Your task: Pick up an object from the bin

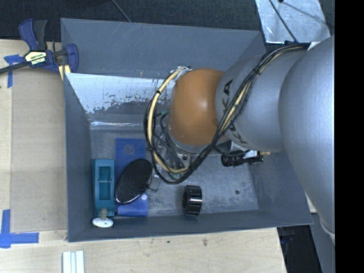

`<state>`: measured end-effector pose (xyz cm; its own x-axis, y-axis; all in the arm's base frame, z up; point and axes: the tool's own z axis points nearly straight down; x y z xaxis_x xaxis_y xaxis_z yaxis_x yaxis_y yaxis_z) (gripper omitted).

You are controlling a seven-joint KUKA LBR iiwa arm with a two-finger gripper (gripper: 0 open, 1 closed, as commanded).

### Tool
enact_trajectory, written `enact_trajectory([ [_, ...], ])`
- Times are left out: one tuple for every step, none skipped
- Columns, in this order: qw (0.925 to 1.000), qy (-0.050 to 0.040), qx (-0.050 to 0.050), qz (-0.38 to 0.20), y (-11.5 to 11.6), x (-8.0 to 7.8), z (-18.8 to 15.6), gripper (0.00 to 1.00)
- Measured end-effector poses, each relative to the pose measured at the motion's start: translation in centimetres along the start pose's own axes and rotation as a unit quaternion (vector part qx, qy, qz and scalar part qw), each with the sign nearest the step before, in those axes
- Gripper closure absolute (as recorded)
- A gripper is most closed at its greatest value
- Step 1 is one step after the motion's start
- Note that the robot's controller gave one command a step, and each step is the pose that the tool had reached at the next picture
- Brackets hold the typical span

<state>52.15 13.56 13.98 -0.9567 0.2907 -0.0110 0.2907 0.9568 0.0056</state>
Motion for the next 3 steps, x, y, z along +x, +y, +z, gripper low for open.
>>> enact_trajectory([
  [0.9993, 0.0038, 0.004, -0.037, 1.9, 2.4, 3.9, 0.0],
  [0.9997, 0.0053, 0.005, -0.024, 4.0, 3.4, 5.6, 0.0],
  [0.9997, 0.0049, 0.005, -0.025, 5.6, 4.2, 5.1, 0.0],
])
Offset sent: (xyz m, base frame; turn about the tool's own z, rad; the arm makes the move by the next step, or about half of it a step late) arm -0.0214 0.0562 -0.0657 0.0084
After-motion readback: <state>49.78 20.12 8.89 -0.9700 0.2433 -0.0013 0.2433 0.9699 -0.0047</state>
